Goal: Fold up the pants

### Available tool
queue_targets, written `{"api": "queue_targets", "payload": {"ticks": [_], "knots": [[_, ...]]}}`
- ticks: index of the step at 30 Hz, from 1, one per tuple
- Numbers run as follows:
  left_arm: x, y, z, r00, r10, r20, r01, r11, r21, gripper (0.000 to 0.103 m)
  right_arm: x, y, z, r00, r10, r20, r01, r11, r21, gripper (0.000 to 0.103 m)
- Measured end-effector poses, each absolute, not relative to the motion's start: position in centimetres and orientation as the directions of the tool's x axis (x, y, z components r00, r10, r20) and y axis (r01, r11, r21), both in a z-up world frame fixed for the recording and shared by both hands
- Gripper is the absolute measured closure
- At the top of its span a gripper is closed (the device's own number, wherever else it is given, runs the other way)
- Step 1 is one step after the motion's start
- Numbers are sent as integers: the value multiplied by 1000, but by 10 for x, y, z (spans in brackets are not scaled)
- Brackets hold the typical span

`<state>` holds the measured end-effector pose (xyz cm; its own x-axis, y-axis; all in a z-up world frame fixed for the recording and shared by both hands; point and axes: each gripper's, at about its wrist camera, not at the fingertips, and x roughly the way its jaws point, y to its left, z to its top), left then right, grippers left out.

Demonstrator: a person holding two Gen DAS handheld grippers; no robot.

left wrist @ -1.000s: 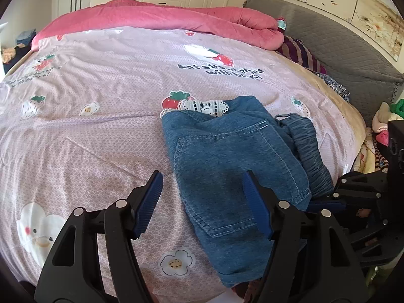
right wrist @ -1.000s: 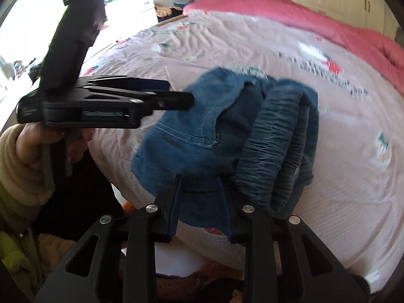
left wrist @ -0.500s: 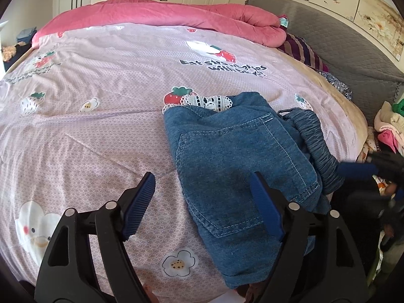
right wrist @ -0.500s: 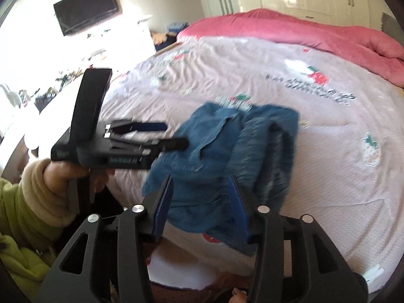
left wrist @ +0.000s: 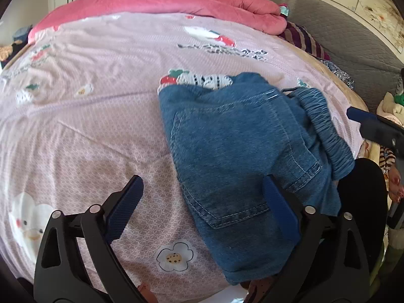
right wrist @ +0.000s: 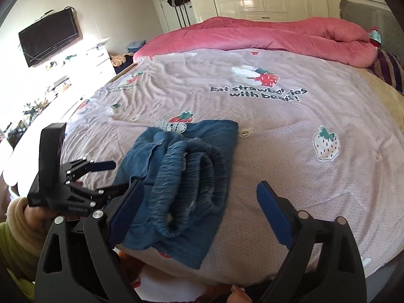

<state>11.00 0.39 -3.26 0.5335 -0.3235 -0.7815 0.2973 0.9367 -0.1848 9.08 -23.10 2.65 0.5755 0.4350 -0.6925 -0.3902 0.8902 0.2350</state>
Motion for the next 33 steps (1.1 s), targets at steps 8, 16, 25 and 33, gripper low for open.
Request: {"api": "queue_targets", "payload": {"ticks": [8, 16, 25, 33], "knots": [[112, 5, -41, 526, -326, -785, 286, 938, -197, 10, 138, -208, 6, 471, 482, -738, -400, 863, 309, 10], [114, 4, -41, 531, -322, -784, 286, 939, -192, 10, 178, -216, -22, 349, 580, -736, -330, 811, 483, 10], [115, 2, -42, 533, -324, -782, 290, 938, -191, 10, 189, -217, -42, 291, 663, -690, -329, 747, 578, 22], [119, 0, -42, 531, -338, -777, 292, 934, -206, 10, 186, -216, -45, 311, 670, -674, -334, 741, 582, 49]]}}
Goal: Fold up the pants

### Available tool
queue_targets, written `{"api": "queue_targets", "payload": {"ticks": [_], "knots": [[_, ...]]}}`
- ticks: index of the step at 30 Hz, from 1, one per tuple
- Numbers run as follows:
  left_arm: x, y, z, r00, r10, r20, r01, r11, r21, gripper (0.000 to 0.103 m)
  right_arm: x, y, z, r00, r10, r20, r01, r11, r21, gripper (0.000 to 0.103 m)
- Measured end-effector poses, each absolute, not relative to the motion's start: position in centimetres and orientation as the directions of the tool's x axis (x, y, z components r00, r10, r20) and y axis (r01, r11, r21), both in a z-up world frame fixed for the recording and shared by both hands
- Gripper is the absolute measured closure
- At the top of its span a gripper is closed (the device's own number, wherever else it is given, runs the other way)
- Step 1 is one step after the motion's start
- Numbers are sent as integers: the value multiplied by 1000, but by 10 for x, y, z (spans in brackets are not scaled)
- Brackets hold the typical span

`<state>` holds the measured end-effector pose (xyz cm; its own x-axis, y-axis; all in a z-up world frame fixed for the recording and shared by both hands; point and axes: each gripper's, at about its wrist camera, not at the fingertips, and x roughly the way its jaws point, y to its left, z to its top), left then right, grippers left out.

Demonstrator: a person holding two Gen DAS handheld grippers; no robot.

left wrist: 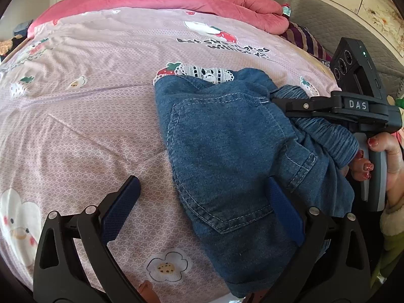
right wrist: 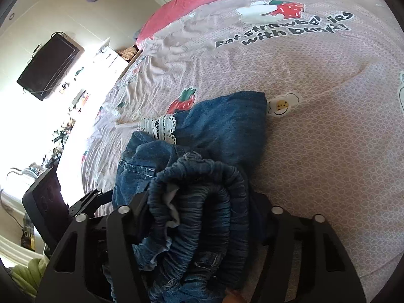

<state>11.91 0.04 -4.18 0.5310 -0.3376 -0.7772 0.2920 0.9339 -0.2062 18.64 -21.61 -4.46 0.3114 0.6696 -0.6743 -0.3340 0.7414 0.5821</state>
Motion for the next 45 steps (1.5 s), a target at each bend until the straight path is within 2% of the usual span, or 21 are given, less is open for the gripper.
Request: {"api": "queue_targets", "payload": {"ticks": [2, 3, 4, 5, 6, 11, 17, 23, 30, 33, 38, 40, 45], "knots": [[120, 0, -42, 527, -347, -776, 296, 931, -215, 13, 183, -215, -41, 333, 663, -670, -349, 747, 566, 54], [120, -1, -41, 523, -366, -770, 307, 923, -231, 20, 182, -214, -40, 342, 663, -666, -352, 747, 563, 54], [120, -1, -40, 518, -384, -764, 314, 917, -247, 34, 180, -214, -39, 353, 662, -661, -355, 749, 560, 55], [121, -2, -40, 508, -408, -759, 326, 906, -269, 43, 178, -214, -37, 363, 658, -659, -359, 752, 553, 56], [121, -4, -39, 507, -411, -758, 331, 904, -269, 44, 177, -213, -37, 369, 655, -659, -362, 754, 547, 56], [121, 0, -33, 530, -411, -741, 330, 906, -266, 69, 169, -211, -26, 416, 656, -629, -396, 754, 524, 60], [120, 6, -24, 552, -427, -716, 333, 900, -281, 81, 162, -203, -5, 469, 665, -582, -453, 746, 487, 61], [123, 18, 1, 631, -391, -670, 307, 919, -247, 82, 165, -182, 29, 508, 691, -514, -541, 721, 434, 61], [148, 54, 36, 728, -258, -635, 213, 966, -148, 82, 210, -145, 36, 501, 726, -470, -566, 686, 456, 61], [170, 63, 25, 714, -211, -668, 179, 977, -117, 82, 231, -129, 24, 487, 713, -505, -553, 699, 454, 61], [183, 69, -7, 664, -203, -719, 151, 979, -137, 82, 255, -114, -11, 457, 640, -618, -475, 763, 439, 61], [185, 70, -14, 646, -197, -738, 145, 980, -134, 79, 257, -110, -23, 459, 592, -663, -458, 797, 394, 61], [183, 69, -21, 641, -174, -747, 130, 985, -118, 70, 256, -111, -31, 483, 524, -701, -427, 840, 334, 53]]}}
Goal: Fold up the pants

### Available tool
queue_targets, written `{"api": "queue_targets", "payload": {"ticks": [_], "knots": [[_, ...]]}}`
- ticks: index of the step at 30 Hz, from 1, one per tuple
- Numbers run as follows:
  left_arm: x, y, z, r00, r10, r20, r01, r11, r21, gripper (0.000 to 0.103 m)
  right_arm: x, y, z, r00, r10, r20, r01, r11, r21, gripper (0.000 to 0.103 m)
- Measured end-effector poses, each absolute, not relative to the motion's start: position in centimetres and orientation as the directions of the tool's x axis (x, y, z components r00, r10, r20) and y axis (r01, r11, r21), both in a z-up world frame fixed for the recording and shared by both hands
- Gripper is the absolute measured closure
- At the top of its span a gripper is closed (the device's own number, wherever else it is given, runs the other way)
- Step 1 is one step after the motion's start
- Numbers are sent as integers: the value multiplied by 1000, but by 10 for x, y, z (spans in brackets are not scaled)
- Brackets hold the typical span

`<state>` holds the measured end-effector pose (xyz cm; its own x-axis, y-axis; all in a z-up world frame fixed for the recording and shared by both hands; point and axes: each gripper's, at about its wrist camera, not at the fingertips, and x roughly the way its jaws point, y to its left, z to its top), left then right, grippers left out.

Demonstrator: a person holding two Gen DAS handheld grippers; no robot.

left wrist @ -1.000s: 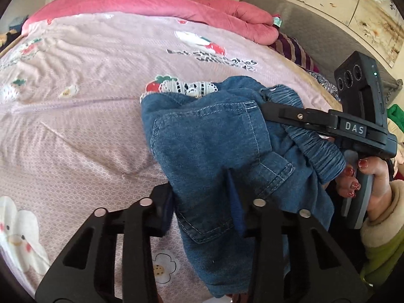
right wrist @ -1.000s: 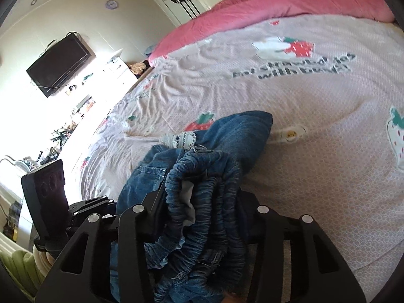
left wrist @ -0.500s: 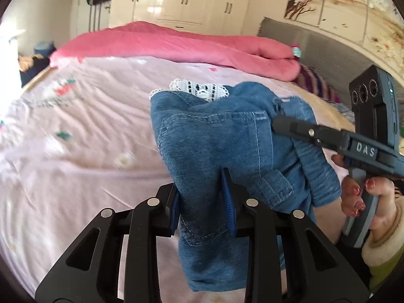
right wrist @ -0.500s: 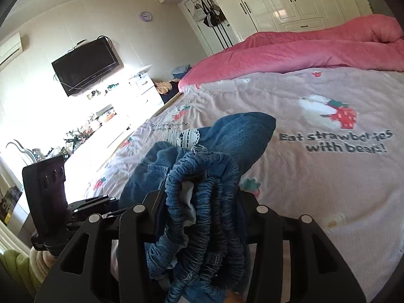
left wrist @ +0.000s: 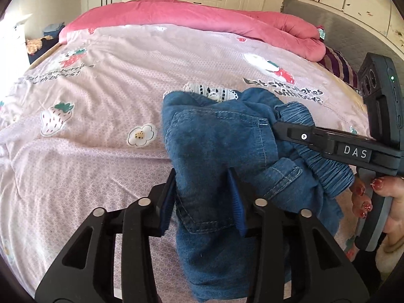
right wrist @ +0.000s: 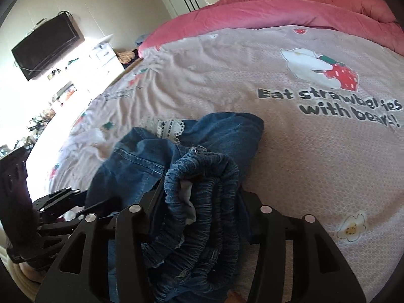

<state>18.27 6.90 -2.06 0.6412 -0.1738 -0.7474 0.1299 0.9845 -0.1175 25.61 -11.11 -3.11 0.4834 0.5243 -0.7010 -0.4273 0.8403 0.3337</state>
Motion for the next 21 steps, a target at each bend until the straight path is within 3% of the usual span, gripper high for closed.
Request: {"api": "queue_targets", "payload": {"ticks": [8, 21], "knots": [[180, 72, -23, 643, -169, -747, 107, 986, -131, 56, 250, -114, -35, 541, 434, -720, -393, 888, 239, 27], [171, 75, -16, 657, -175, -734, 95, 984, -149, 39, 234, -132, -16, 587, 468, -661, -380, 880, 285, 17]]}}
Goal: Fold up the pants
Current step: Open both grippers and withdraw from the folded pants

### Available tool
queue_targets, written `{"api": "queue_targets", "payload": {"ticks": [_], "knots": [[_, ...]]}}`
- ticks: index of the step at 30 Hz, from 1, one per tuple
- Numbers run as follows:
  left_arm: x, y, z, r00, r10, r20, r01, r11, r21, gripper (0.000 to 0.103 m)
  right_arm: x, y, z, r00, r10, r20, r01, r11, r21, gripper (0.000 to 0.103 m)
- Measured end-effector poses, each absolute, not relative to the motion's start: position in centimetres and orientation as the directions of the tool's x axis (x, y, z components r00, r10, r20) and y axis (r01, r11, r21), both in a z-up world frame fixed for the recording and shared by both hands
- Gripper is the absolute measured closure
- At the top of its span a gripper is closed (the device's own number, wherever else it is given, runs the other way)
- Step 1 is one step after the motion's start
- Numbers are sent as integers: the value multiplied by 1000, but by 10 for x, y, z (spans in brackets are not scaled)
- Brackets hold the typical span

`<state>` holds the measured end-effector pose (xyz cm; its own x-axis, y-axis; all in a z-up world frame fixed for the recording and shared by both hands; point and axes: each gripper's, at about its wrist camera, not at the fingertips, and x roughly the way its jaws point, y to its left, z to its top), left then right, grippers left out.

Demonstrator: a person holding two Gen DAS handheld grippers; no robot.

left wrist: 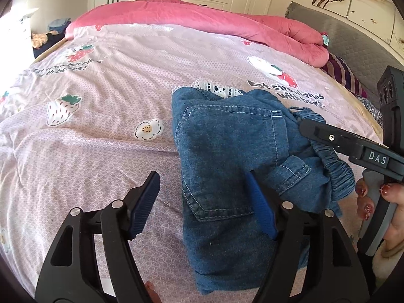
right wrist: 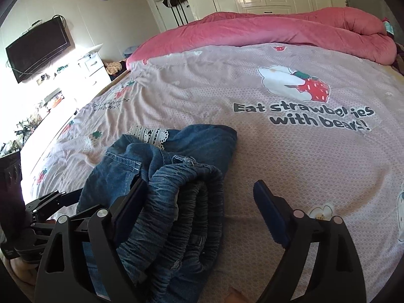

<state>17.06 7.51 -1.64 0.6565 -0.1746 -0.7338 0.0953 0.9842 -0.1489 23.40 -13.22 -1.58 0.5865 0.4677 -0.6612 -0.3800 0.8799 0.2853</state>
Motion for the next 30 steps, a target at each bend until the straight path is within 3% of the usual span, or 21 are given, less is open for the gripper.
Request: {"api": "queue_targets", "payload": {"ticks": [20, 25, 30], "knots": [[119, 76, 7, 724, -159, -671, 70, 985, -157, 21, 171, -138, 22, 694, 433, -576, -430, 890, 152, 10], [104, 73, 13, 744, -130, -656, 58, 990, -130, 10, 153, -139, 27, 719, 416, -557, -428, 896, 116, 8], [80, 72, 16, 754, -112, -648, 42, 992, -123, 10, 135, -145, 27, 719, 414, -558, -410, 901, 141, 5]]}}
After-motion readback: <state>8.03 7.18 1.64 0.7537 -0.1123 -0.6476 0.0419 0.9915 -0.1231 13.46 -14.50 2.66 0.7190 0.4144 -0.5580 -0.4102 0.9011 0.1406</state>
